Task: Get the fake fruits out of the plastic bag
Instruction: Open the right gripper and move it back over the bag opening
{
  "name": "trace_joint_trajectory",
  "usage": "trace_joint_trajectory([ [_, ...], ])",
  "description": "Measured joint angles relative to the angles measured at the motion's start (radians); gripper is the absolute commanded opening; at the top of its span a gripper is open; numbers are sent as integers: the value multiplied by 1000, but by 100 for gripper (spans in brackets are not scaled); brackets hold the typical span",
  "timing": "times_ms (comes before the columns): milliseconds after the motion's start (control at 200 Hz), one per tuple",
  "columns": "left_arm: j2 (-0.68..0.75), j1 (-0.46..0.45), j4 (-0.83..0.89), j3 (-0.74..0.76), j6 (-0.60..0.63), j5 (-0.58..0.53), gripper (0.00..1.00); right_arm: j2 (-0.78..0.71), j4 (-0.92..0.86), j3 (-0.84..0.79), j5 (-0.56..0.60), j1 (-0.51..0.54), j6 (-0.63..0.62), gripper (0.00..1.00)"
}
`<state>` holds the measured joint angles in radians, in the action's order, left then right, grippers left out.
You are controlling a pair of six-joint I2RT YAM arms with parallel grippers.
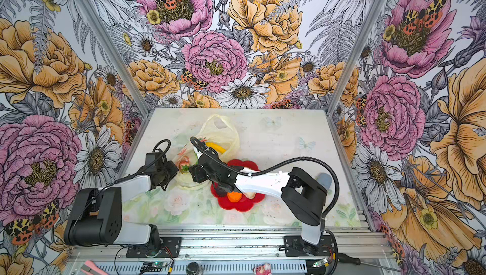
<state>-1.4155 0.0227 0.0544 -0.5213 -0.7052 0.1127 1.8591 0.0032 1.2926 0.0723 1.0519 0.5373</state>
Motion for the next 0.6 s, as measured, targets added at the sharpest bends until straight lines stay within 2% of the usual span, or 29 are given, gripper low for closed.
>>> trace_joint_trajectory([
  [230, -18, -35, -19, 0, -3, 13, 0, 179, -83, 171, -86, -17, 51, 55],
  [360, -27, -43, -31, 1, -3, 13, 0, 238, -107, 238, -111, -31, 79, 47],
  [485, -33, -46, -41, 6, -3, 13, 0, 273, -127, 275, -116, -40, 99, 45],
  [601, -34, -47, -48, 10, -3, 13, 0, 307, -145, 307, -123, -52, 114, 39],
])
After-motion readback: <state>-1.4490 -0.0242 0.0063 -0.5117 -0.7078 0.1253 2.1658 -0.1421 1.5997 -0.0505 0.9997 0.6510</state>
